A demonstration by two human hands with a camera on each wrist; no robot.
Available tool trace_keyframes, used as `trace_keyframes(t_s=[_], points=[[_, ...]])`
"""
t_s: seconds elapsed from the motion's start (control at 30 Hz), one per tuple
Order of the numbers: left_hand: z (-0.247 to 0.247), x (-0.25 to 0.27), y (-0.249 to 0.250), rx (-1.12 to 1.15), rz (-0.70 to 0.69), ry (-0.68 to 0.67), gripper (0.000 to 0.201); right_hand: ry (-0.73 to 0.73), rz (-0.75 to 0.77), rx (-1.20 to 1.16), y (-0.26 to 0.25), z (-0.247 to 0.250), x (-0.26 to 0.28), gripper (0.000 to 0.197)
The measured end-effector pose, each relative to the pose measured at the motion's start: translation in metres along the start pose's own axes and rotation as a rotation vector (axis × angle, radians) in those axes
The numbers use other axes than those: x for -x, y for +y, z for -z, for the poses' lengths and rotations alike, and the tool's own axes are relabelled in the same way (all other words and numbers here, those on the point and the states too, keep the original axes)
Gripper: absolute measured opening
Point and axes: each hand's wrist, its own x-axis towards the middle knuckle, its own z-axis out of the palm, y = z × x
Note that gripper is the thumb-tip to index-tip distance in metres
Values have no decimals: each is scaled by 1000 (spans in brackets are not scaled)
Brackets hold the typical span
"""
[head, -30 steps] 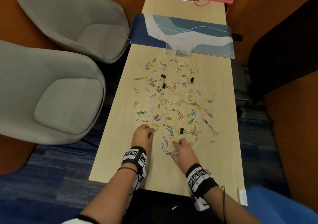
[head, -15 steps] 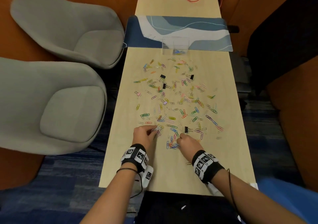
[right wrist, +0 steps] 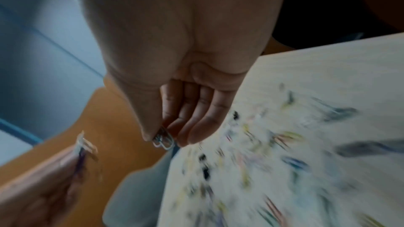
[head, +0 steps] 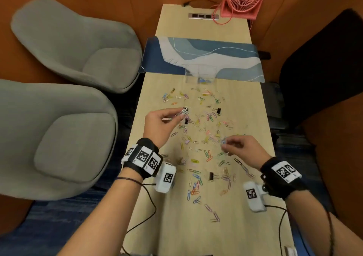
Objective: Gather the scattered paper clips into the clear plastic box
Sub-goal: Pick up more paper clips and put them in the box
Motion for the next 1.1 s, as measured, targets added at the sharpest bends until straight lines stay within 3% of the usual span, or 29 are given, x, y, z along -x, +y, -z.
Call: trace_keyframes(t_s=[0.23,0.43,0.57,0.77,0.93,1.1], points=[[-22,-110,23,-28,-72,27,19,303,196,-201,-68,66,-87,12],[-70,-194,-3,37,-60,129,19,518,211,-357,-77,101,-185,16],[-103,-240,-21,70,-75,175,20,561,202,-351,-67,108,-235,18],[-138,-286,-58,-66,-55,113,20,564,167,-261,-42,105,-286,16],[-152,-302,-87,-265,-11,27,20,560,154,-207,-28,102,-317,14],[-158,-302,-98,-337,2,23,17,568,184,5,-14,97,-342,12]])
